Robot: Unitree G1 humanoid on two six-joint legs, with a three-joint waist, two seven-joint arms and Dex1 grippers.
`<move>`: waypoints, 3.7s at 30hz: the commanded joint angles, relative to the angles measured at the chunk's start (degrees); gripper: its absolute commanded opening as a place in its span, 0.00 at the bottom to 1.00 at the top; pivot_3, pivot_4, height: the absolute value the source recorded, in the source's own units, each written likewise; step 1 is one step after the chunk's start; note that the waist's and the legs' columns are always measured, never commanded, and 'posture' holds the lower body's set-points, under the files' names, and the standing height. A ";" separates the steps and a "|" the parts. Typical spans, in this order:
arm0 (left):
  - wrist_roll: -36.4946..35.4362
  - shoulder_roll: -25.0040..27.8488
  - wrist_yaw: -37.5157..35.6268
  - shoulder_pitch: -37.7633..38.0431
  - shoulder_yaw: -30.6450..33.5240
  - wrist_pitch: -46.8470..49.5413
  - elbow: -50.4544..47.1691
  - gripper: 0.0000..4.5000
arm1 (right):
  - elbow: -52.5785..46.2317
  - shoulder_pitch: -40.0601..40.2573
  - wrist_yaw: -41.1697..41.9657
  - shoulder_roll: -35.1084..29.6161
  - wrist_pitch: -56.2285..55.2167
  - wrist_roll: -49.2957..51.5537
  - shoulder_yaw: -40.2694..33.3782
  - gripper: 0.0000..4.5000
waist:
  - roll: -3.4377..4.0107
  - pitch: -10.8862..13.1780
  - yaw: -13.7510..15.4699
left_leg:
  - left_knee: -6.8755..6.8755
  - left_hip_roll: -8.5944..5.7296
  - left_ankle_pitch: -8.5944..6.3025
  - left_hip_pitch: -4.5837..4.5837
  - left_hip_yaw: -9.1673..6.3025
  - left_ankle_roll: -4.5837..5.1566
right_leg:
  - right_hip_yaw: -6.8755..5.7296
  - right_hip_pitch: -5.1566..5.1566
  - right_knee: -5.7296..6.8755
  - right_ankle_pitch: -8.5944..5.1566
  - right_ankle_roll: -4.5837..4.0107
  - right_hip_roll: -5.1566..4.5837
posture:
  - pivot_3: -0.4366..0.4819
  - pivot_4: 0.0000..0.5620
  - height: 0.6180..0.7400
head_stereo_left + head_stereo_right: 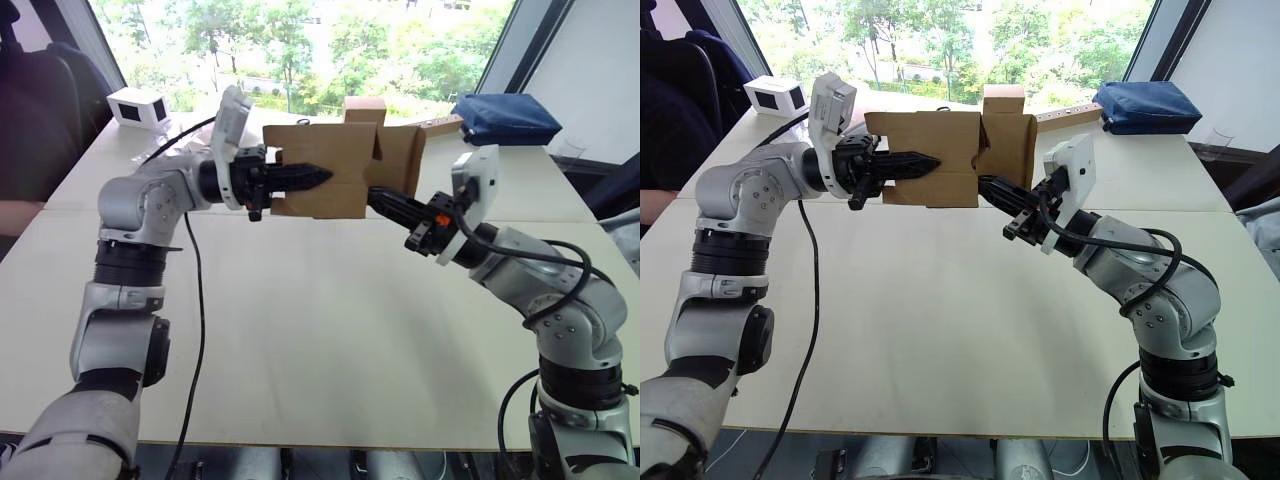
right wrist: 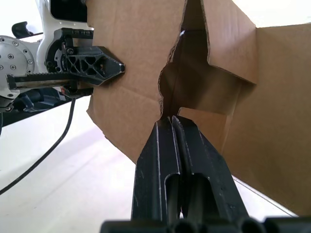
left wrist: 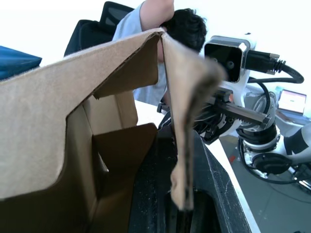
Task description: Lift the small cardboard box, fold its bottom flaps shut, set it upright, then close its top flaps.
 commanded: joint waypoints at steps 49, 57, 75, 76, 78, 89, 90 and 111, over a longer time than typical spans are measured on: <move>-5.23 1.25 2.72 -1.28 4.50 2.20 -1.85 0.00 | 9.47 -0.54 -4.86 19.14 -8.61 19.65 -7.99 0.34 | 0.07 0.05 -0.16 | 0.01 0.03 -0.01 0.07 0.00 0.00 | 0.01 0.06 0.05 0.00 0.01 -0.03 | 0.48 0.27 1.00; -4.89 1.31 2.61 -1.50 4.62 1.98 -1.11 0.00 | 10.71 -1.04 -4.62 20.52 -9.24 19.47 -7.24 0.75 | 0.07 0.05 -0.17 | 0.01 0.03 -0.01 0.08 -0.01 0.01 | 0.01 0.06 0.05 0.00 0.01 -0.02 | 0.48 0.27 1.00; -4.97 1.15 3.10 -1.42 4.97 2.05 -1.30 0.00 | 12.30 -0.90 -7.20 24.85 -11.58 22.63 -6.45 0.53 | 0.08 0.05 -0.24 | 0.01 0.04 -0.01 0.07 -0.01 0.01 | 0.01 0.06 0.05 0.00 0.00 -0.03 | 0.48 0.27 1.00; -4.98 1.14 3.14 -1.41 5.00 2.07 -1.33 0.00 | 12.32 -0.91 -7.21 24.93 -11.71 22.45 -6.38 0.53 | 0.08 0.05 -0.24 | 0.01 0.04 -0.01 0.07 -0.01 0.01 | 0.01 0.06 0.04 0.00 0.00 -0.03 | 0.48 0.27 1.00; -5.05 1.11 3.21 -1.35 5.04 2.12 -1.44 0.00 | 12.48 -0.95 -7.26 25.03 -12.01 21.96 -6.27 0.53 | 0.08 0.05 -0.24 | 0.01 0.04 -0.01 0.07 -0.01 0.01 | 0.01 0.06 0.04 0.00 0.00 -0.03 | 0.48 0.27 1.00; -5.38 0.84 3.72 -1.04 5.33 2.20 -1.73 0.00 | 14.29 -3.12 -7.52 28.09 -15.82 18.88 -5.82 0.53 | 0.09 0.06 -0.27 | 0.01 0.04 -0.01 0.07 -0.01 0.01 | 0.01 0.05 0.04 0.00 0.00 -0.03 | 0.48 0.27 1.00; -5.36 0.83 3.78 -1.09 5.38 2.11 -1.61 0.00 | 14.34 -3.22 -7.57 28.34 -15.95 18.74 -5.72 0.53 | 0.09 0.06 -0.27 | 0.01 0.04 -0.01 0.07 -0.01 0.01 | 0.01 0.05 0.04 0.00 0.00 -0.03 | 0.48 0.27 1.00; -6.17 -0.48 5.41 -0.57 6.22 1.71 -2.07 0.00 | 15.63 -4.44 -11.19 34.89 -20.69 16.41 -5.04 0.53 | 0.10 0.06 -0.34 | 0.00 0.04 -0.01 0.07 -0.02 0.00 | 0.01 0.05 0.04 0.00 0.00 -0.03 | 0.48 0.27 1.00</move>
